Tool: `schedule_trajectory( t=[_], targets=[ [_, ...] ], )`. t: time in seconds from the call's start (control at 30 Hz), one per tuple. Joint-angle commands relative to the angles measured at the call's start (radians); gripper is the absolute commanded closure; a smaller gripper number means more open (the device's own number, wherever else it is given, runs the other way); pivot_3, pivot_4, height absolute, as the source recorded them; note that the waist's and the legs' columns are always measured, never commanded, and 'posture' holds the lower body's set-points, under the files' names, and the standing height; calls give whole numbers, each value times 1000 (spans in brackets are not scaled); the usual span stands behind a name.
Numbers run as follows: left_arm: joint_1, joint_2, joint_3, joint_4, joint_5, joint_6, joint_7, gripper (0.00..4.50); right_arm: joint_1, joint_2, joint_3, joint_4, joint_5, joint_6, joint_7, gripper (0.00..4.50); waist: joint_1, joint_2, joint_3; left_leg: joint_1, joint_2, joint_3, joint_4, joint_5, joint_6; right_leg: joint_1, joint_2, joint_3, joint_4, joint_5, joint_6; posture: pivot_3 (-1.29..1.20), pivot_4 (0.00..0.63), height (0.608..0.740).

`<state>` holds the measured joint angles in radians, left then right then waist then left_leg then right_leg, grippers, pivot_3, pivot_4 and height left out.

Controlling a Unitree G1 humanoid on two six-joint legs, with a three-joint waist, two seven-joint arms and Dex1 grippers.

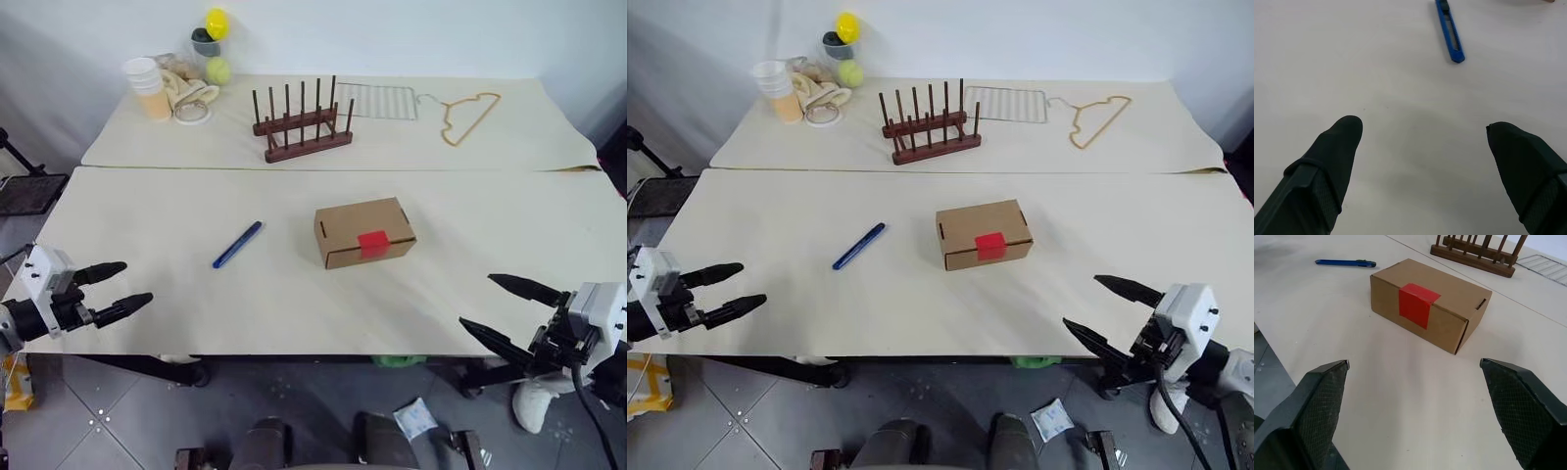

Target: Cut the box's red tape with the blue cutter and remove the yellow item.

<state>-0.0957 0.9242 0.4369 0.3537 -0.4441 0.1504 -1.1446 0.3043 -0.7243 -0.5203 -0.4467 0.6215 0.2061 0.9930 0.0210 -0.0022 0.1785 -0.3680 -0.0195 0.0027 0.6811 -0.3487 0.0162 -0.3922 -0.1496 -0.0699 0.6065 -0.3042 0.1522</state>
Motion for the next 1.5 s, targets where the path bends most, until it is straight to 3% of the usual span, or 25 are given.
schedule_trajectory(
  t=[0.03, 0.13, 0.17, 0.27, 0.43, 0.6, 0.63, 0.7, 0.87, 1.0, 1.1, 1.2, 1.33, 1.5],
  targets=[
    [5, 8, 26, -85, -55, 76, 0, 19, -5, -11, -8, -7, 15, 12, -2, 0, 0, 0, 0, 0, 0, 0, 0, 0, 0, 0, 0, 0, 0, 0, 0, 0, 150, 740],
    [-43, -32, -6, -175, -117, 197, 35, 19, -34, -8, 20, -2, -1, 48, -47, 0, 5, 0, 0, 0, 0, 0, 0, 0, 0, 0, 0, 0, 0, 0, 0, 0, 150, 740],
    [-67, -54, -28, -214, -126, 211, 47, 6, -54, -8, 35, -2, -22, 58, -75, 180, 6, 0, 0, 0, 0, -1, 1, 0, 0, 1, 0, 0, 0, 0, 0, 0, 150, 740],
    [-183, -131, -115, -269, -88, 203, 116, 585, -111, -30, 100, -21, -86, 130, -160, 888, 8, 0, 0, 0, -1, -1, 1, 0, 0, 1, -1, 0, 0, 1, 0, 0, 150, 740],
    [-458, -286, -272, -136, 40, 132, 221, 2092, -193, -58, 237, -99, -137, 248, -237, 2621, 6, 0, 0, -1, -4, 0, 2, 1, -1, -1, 1, 0, 5, 1, 0, 0, 150, 740],
    [-801, -462, -442, 250, 221, -42, 246, 3615, -296, -38, 403, -112, -260, 302, -339, 4395, 9, -4, 1, -2, -7, 8, 4, 2, -1, 0, 1, -3, 3, 2, 0, 0, 150, 740],
    [-867, -489, -460, 343, 255, -81, 264, 3912, -321, -21, 430, -103, -284, 309, -366, 4500, 8, -4, 1, -3, -7, 8, 5, 2, 0, 0, 1, -3, 2, 2, 1, 0, 150, 740],
    [-979, -530, -486, 510, 316, -154, 314, 4479, -367, 23, 475, -82, -312, 355, -427, 4500, 4, -6, 2, -4, -7, 8, 4, 2, 0, -1, 1, -4, 1, 2, 2, 0, 150, 740],
    [-1118, -590, -555, 763, 428, -225, 300, 4479, -453, 129, 548, -63, -336, 434, -509, 4500, -3, -6, 2, -4, -7, 11, 2, 2, 0, -3, 1, -7, 1, 2, 2, 0, 150, 740],
    [-1156, -610, -562, 828, 450, -242, 228, 4479, -477, 152, 584, -70, -355, 467, -521, 4500, 1, -6, 2, -5, -6, 11, 3, 2, 0, -3, 1, -9, 2, 2, 2, 0, 150, 740],
    [-1162, -628, -585, 846, 463, -184, 82, 4479, -505, 166, 601, -41, -372, 475, -531, 4500, 3, -7, 2, -6, -6, 10, 4, 2, 0, -3, 1, -9, 2, 2, 2, 0, 150, 740],
    [-1134, -628, -615, 814, 461, -123, -129, 4479, -539, 146, 592, 10, -399, 470, -525, 4500, 3, -7, 2, -6, -6, 10, 5, 2, 0, -3, 1, -9, 2, 2, 2, 0, 150, 740],
    [-1096, -618, -598, 716, 419, -33, -231, 4479, -554, 109, 565, 31, -397, 460, -487, 4500, 1, -7, 2, -6, -6, 10, 5, 2, 0, -3, 1, -9, 2, 2, 2, 0, 150, 740],
    [-928, -582, -632, 407, 375, 146, -347, 4479, -605, 29, 554, 85, -394, 385, -376, 4500, -12, -6, 2, -6, -6, 10, 5, 2, 0, -3, 1, -9, 3, 2, 2, 0, 150, 740]
  ],
)
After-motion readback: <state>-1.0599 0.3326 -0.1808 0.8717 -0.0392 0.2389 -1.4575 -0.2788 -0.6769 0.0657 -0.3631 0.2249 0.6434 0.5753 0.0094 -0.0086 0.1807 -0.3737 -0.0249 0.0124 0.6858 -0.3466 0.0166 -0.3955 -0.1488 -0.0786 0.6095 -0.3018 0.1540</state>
